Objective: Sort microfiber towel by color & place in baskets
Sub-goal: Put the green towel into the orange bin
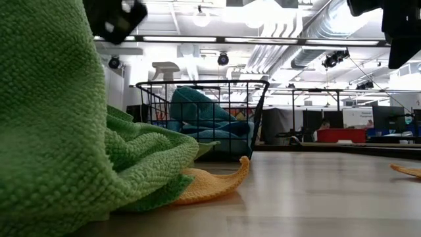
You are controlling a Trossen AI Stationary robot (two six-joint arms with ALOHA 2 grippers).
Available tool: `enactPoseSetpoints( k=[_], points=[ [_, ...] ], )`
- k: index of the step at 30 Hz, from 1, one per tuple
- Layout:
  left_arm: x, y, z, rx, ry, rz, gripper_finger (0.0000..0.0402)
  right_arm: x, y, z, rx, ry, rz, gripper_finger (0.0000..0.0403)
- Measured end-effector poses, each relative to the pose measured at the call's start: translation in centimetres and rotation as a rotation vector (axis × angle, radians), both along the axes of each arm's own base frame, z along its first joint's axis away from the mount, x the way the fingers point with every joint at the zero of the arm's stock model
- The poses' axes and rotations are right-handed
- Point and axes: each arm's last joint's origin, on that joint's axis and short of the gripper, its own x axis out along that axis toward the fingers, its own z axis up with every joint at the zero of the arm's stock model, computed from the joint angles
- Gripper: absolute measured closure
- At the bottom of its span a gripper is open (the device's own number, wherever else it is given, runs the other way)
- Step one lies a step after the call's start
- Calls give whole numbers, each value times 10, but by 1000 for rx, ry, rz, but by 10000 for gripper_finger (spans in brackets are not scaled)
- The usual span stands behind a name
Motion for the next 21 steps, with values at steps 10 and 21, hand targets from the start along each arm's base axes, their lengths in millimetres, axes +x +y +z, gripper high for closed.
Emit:
enactPoseSetpoints(
  k=[10,21],
  points=[
    [15,-2,-29,67,129,308,268,0,-1,0,-63,-19,66,43],
    [-1,28,140,96,-138,546,399,1,-2,0,-145,-37,157,43]
  ],
)
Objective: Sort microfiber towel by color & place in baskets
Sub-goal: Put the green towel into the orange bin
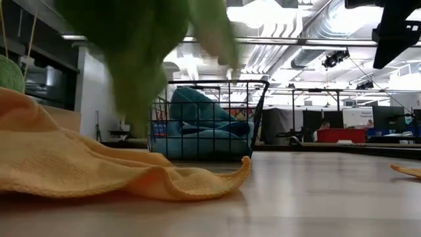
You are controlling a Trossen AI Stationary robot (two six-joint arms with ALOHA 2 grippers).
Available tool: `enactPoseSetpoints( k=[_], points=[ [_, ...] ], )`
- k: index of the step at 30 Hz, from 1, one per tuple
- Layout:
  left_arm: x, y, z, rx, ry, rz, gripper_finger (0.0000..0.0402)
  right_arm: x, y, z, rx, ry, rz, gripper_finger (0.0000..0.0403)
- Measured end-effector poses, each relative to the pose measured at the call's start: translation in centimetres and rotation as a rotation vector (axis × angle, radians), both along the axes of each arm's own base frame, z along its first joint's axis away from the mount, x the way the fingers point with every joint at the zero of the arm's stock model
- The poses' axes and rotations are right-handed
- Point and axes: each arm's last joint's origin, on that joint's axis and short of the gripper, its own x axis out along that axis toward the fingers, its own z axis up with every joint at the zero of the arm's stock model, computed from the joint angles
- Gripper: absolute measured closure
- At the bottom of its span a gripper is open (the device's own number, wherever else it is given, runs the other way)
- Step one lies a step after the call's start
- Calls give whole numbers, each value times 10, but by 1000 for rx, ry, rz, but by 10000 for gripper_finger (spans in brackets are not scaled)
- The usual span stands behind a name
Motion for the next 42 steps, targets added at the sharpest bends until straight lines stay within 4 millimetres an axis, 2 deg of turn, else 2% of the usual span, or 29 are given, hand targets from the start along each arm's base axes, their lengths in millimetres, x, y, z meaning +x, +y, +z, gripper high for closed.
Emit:
enactPoseSetpoints(
  k=[3,5,7,12,16,19,25,34,39,42],
  points=[
    [-25,18,45,11,-107,87,400,0,-1,0,-18,-9,-7,43],
    [-43,30,61,16,-131,153,401,0,-1,0,-28,-14,-12,43],
    [-63,39,70,15,-119,213,401,0,-1,0,-34,-17,-14,43],
    [-107,44,63,36,110,311,401,0,-1,0,-49,-14,6,43],
    [-121,34,61,-18,99,319,401,0,-2,0,-75,-27,-6,43],
    [-130,36,59,-66,110,352,401,0,-3,0,-88,-31,-13,43],
    [-135,28,28,-145,340,387,401,1,-3,0,-111,-43,-25,43],
    [-142,25,-58,-119,712,613,401,1,-4,1,-127,-57,-43,43],
    [-133,10,-95,-384,827,642,401,1,-5,1,-139,-69,-63,43],
    [-118,-1,-113,-594,742,588,401,2,-5,1,-159,-84,-83,43]
  ],
)
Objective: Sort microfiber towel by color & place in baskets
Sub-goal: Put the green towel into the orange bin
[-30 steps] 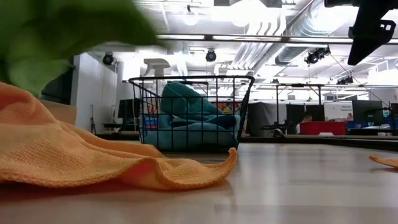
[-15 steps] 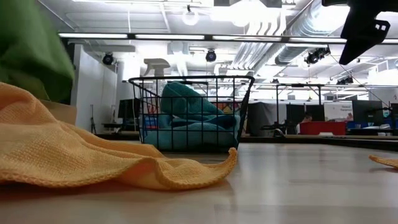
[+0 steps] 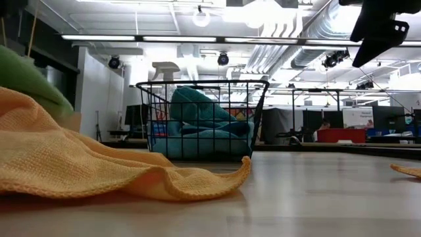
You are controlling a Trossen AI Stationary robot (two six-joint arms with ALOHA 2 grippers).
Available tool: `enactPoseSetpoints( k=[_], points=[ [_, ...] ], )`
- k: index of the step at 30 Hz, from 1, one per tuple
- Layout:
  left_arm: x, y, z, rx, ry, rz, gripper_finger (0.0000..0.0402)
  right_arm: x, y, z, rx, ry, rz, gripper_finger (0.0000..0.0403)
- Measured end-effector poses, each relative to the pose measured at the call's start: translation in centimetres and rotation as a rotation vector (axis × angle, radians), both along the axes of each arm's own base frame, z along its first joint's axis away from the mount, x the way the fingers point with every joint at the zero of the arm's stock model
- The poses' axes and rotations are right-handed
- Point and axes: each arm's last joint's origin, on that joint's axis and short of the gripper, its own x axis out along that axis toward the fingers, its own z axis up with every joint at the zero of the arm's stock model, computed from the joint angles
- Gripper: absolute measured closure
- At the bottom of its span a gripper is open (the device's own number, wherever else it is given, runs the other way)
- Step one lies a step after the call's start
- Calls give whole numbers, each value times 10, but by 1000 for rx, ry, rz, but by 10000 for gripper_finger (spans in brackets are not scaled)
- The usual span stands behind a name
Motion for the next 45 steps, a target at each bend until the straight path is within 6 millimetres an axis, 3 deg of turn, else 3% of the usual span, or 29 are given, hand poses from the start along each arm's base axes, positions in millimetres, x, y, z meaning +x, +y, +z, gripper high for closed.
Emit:
enactPoseSetpoints(
  k=[4,8,13,17,21,26,36,41,45],
  points=[
    [11,-1,-28,-62,-67,73,401,1,0,0,-4,-13,-6,43],
    [6,4,-46,10,-4,38,401,1,0,1,5,-18,-22,43],
    [-14,9,-44,106,113,-5,401,1,0,1,11,-20,-31,43],
    [-36,16,-38,222,313,40,401,1,0,1,10,-22,-31,43],
    [-41,15,-38,248,392,150,401,1,-1,1,-13,-36,-44,43],
    [-31,9,-48,181,317,248,401,1,-1,1,-21,-41,-49,43],
    [-4,-10,-96,95,223,293,401,1,-1,1,-22,-42,-49,43],
    [7,-14,-98,33,142,219,401,1,-1,1,-22,-42,-49,43],
    [9,-11,-84,38,108,160,400,2,-1,1,-21,-43,-49,43]
  ],
)
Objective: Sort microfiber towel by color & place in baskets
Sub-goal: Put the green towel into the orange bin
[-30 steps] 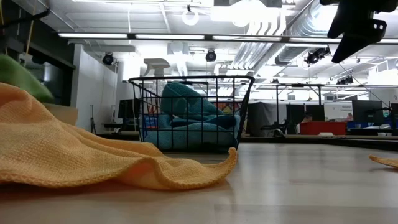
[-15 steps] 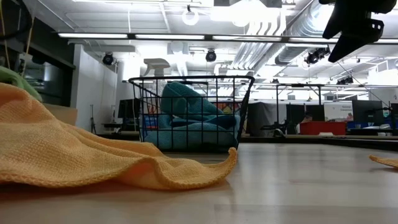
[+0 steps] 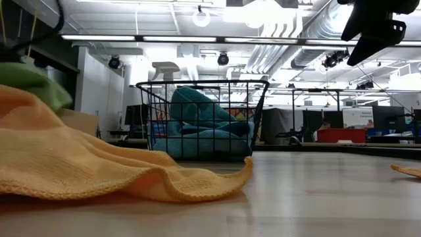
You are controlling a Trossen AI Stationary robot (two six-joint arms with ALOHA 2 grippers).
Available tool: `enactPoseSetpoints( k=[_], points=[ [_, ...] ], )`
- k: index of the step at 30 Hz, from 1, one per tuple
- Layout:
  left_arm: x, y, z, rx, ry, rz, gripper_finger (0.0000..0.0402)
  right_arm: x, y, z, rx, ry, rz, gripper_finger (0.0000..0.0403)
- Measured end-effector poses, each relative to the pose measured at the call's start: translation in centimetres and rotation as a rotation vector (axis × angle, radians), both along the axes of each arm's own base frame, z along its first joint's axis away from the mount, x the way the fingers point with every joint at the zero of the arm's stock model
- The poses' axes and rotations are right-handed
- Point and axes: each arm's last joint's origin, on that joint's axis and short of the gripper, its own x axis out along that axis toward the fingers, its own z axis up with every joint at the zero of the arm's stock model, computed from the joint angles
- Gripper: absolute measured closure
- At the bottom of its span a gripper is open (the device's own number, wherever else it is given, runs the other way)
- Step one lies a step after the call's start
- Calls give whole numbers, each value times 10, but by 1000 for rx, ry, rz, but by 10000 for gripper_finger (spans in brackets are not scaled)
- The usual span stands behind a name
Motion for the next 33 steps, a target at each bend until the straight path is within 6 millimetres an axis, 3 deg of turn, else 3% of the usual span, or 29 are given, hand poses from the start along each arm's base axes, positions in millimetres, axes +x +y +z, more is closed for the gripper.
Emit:
enactPoseSetpoints(
  k=[13,23,28,33],
  points=[
    [-15,16,87,45,-59,-198,314,0,0,0,-3,0,0,43],
    [-24,32,127,66,-218,-264,241,0,0,0,-6,0,1,43],
    [1,40,143,181,-541,-228,234,0,-1,0,-22,-11,-11,43],
    [57,44,132,228,-749,-311,234,0,-1,0,-8,-19,-33,43]
  ],
)
